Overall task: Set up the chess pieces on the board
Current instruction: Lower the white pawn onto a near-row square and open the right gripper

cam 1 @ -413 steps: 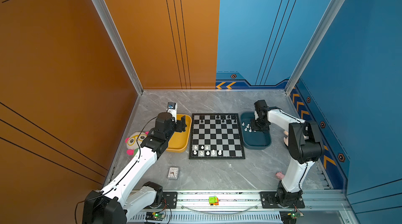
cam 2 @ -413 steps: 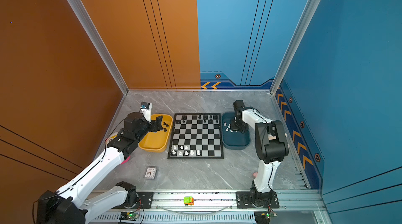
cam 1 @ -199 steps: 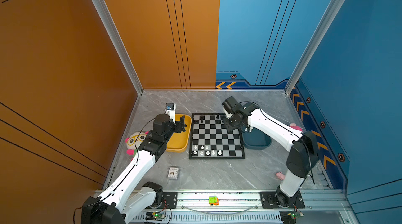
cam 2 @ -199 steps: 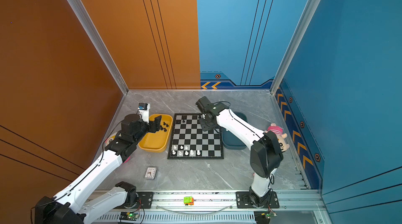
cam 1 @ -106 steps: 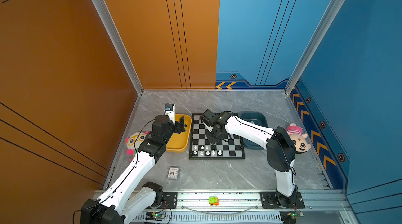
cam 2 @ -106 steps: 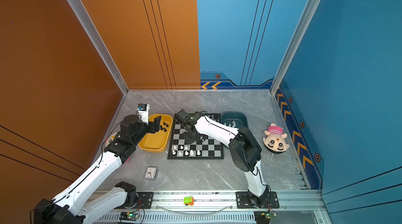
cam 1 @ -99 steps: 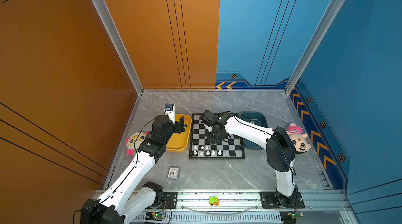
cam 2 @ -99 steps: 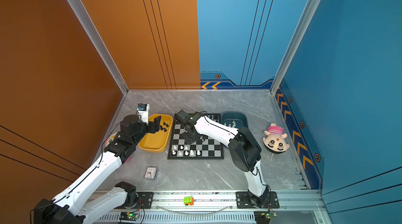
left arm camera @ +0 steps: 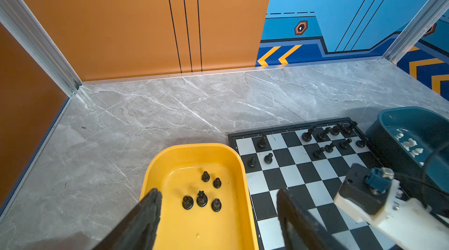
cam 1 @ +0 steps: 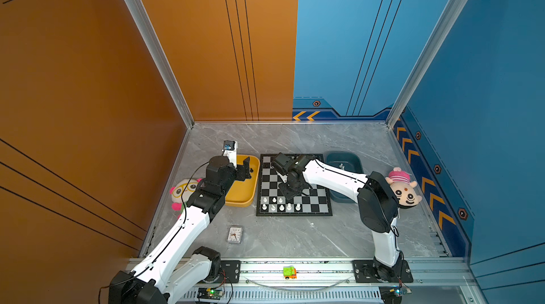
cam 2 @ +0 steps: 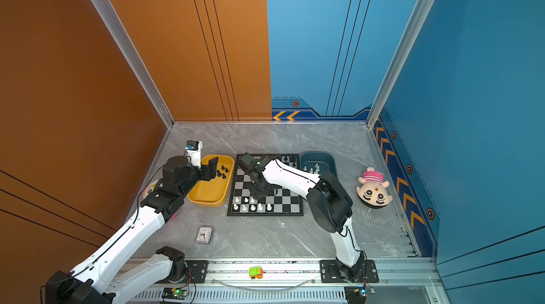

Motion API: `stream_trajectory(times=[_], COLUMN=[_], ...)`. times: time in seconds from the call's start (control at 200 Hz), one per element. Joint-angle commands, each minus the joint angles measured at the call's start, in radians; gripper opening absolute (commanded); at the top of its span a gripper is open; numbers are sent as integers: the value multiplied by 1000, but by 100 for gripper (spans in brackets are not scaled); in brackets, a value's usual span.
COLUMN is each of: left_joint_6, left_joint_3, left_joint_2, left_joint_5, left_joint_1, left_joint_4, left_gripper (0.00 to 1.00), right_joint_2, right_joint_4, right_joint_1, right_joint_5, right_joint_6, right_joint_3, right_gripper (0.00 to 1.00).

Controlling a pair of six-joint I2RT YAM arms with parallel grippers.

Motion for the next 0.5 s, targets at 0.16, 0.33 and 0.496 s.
stream_trajectory(times=[0.16, 0.33, 0.496], left_joint_6=[-3, -3, -3], left_joint_3=[-15, -16, -16], left_joint_2=[-11, -14, -14], left_joint_5=[-2, -2, -4], left_joint_1=[2, 2, 1], left_joint_4=[9, 9, 9], left_gripper=[76, 76, 76], right_joint_2=[18, 25, 34], right_joint_4=[26, 38, 40], right_joint_1=[18, 22, 22], right_joint_5=[-26, -35, -37], right_joint_6=[39, 45, 45], right_joint_3=[-38, -43, -41], right_gripper=[0, 0, 0])
